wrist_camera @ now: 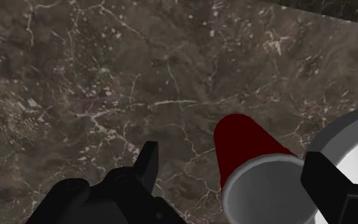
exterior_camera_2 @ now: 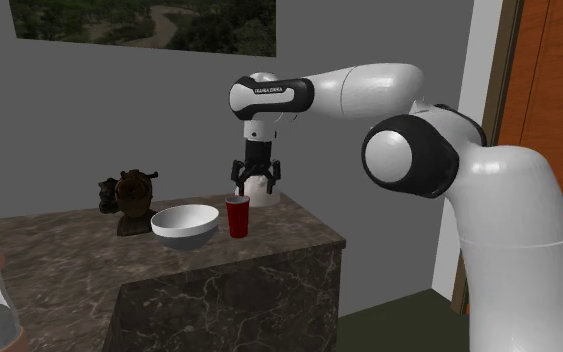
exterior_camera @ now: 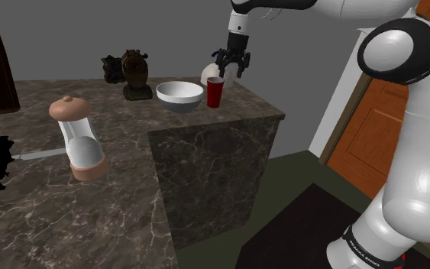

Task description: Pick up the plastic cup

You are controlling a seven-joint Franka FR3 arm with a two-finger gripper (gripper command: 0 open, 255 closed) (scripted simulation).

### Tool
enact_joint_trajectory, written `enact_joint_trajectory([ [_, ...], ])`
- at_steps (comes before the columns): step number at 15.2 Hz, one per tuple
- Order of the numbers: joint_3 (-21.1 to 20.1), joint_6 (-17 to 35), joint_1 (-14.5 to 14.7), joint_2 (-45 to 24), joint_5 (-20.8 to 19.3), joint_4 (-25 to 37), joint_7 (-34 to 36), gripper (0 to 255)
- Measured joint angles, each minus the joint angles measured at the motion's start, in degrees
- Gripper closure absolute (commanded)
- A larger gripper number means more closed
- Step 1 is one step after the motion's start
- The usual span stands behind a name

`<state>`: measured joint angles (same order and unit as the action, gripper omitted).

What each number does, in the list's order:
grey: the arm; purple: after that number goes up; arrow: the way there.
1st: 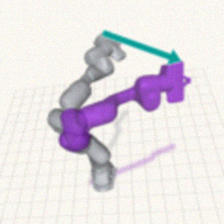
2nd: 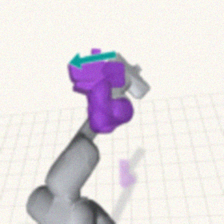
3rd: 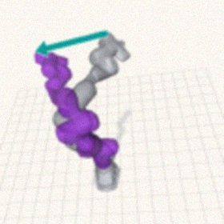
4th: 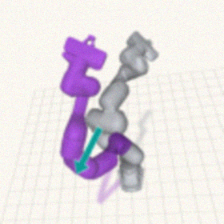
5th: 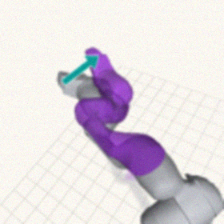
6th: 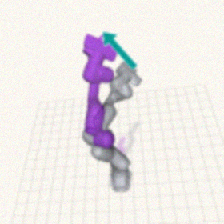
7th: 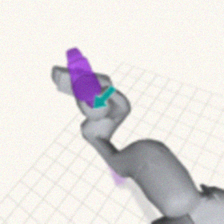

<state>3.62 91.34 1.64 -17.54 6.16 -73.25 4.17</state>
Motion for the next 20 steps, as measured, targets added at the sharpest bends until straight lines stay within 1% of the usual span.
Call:
enact_joint_trajectory([
  [2, -0.13, -2.93, -0.44, -6.56, 0.8, 9.81, 0.46, 0],
  [3, -0.2, -3.86, -0.53, -8.43, 1.01, 12.67, 0.7, 0],
  [5, -0.27, -3.19, -0.47, -9.2, 1.13, 12.85, 0.8, 0],
  [11, -0.23, 2.12, -0.23, -7.68, 1.1, 6.0, 0.31, 0],
  [12, -0.24, 2.32, -0.22, -7.73, 1.1, 5.86, 0.29, 255],
  [20, -0.23, 2.55, -0.22, -7.75, 1.11, 5.76, 0.29, 255],
])
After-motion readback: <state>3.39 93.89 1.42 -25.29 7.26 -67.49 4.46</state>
